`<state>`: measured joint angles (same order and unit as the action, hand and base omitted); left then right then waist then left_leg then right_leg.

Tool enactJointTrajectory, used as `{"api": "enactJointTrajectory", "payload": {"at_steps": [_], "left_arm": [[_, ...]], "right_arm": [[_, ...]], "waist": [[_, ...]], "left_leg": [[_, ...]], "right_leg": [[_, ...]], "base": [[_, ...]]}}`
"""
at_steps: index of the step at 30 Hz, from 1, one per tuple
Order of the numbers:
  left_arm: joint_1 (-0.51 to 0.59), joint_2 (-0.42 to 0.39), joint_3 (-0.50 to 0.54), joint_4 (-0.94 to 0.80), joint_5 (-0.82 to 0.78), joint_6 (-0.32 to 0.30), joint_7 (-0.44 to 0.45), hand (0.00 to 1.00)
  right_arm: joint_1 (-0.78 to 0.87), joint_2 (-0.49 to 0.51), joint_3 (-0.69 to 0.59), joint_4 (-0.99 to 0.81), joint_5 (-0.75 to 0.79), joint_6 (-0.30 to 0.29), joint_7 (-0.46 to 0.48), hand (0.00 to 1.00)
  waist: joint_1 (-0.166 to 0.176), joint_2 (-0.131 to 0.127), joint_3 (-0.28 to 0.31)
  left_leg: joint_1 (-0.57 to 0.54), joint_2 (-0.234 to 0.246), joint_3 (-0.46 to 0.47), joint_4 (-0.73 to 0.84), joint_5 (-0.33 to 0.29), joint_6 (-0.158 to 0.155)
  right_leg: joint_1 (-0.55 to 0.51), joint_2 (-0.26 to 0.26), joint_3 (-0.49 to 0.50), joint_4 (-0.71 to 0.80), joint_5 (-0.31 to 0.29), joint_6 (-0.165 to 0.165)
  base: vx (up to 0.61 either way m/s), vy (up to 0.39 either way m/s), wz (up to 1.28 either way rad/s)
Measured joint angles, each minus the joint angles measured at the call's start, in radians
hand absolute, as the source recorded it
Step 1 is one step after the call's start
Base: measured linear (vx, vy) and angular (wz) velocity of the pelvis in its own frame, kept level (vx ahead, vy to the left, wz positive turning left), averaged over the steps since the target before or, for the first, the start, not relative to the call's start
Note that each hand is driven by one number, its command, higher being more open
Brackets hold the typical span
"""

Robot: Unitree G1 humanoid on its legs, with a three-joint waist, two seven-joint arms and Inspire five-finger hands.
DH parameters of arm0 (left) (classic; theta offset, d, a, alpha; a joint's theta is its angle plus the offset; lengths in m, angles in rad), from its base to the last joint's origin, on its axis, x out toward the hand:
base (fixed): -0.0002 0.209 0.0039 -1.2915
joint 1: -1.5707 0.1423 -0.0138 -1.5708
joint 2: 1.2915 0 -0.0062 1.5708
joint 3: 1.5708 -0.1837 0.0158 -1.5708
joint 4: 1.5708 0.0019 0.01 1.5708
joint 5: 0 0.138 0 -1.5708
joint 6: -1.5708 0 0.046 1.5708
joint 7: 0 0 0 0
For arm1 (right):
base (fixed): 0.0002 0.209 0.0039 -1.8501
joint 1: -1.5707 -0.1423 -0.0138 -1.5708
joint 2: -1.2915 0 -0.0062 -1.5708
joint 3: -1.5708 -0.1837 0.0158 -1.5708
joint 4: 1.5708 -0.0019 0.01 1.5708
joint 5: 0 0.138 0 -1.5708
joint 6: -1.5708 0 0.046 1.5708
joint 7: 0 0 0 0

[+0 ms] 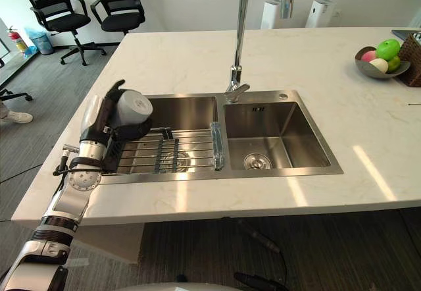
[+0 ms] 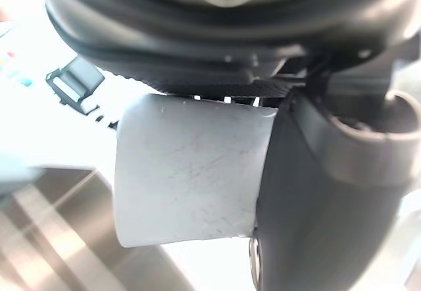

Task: Walk over to the sink, pick up the cup, carry it to the dishwasher, place the cup inside the dishwasher, then close the dishwasher door

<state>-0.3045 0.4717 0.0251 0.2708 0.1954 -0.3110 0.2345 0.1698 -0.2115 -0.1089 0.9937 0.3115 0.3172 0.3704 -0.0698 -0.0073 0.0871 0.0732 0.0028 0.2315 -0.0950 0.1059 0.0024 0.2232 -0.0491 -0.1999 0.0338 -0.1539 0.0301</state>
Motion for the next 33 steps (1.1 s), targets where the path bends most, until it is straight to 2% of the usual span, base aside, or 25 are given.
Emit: {"api": "enactJointTrajectory", "payload": {"at_steps": [6, 10, 14, 16, 19, 23, 33], "left_arm": [[0.075, -0.129, 0.119, -0.16, -0.258, -0.045, 0.0, 0.0], [0.134, -0.167, 0.168, -0.213, -0.421, -0.037, -0.04, 0.0], [0.17, -0.18, 0.193, -0.254, -0.538, -0.002, -0.071, 0.0], [0.194, -0.196, 0.195, -0.309, -0.56, 0.02, -0.073, 0.0], [0.22, -0.228, 0.193, -0.408, -0.56, 0.021, -0.084, 0.0], [0.221, -0.229, 0.193, -0.505, -0.559, 0.02, -0.083, 0.0], [0.221, -0.235, 0.221, -0.542, -0.569, 0.019, -0.087, 0.0]], "right_arm": [[0.018, 0.013, -0.04, -0.001, 0.01, -0.016, -0.001, 1.0], [0.029, 0.018, -0.044, -0.001, 0.006, -0.03, -0.001, 1.0], [0.03, 0.02, -0.044, -0.001, -0.001, -0.035, -0.001, 1.0], [0.037, 0.02, -0.044, 0.0, -0.001, -0.033, -0.001, 1.0], [0.036, 0.022, -0.044, 0.0, -0.002, -0.031, -0.001, 1.0], [0.039, 0.022, -0.044, 0.003, -0.001, -0.036, -0.001, 1.0], [0.039, 0.033, -0.043, 0.005, 0.001, -0.057, -0.025, 1.0]], "waist": [[0.01, -0.001, 0.0], [0.033, -0.007, 0.003], [0.05, -0.009, 0.003], [0.053, -0.011, 0.0], [0.056, -0.011, 0.0], [0.056, -0.008, -0.014], [0.055, -0.006, -0.027]], "left_leg": [[-0.003, -0.008, -0.024, 0.0, 0.002, 0.002], [-0.005, -0.013, -0.033, 0.0, 0.003, 0.006], [-0.008, -0.014, -0.044, 0.0, 0.004, 0.007], [-0.017, -0.014, -0.046, 0.0, 0.007, 0.007], [-0.029, -0.014, -0.056, 0.0, 0.015, 0.007], [-0.038, -0.01, -0.063, 0.0, 0.024, 0.009], [-0.062, -0.01, -0.081, 0.0, 0.034, 0.012]], "right_leg": [[0.004, -0.005, -0.024, 0.0, -0.005, 0.003], [0.01, -0.006, -0.034, -0.002, -0.006, 0.005], [0.013, -0.006, -0.046, -0.004, -0.006, 0.005], [0.007, -0.006, -0.047, -0.004, -0.006, 0.005], [-0.001, -0.004, -0.055, -0.002, -0.004, 0.003], [-0.012, 0.0, -0.058, 0.005, -0.002, -0.002], [-0.031, 0.003, -0.077, 0.01, 0.003, -0.003]], "base": [[-0.03, 0.008, 0.11], [0.02, -0.005, 0.09], [0.02, -0.019, 0.08], [-0.01, -0.017, 0.07], [-0.03, -0.014, 0.09], [-0.05, -0.001, 0.04], [-0.04, 0.01, 0.06]]}}
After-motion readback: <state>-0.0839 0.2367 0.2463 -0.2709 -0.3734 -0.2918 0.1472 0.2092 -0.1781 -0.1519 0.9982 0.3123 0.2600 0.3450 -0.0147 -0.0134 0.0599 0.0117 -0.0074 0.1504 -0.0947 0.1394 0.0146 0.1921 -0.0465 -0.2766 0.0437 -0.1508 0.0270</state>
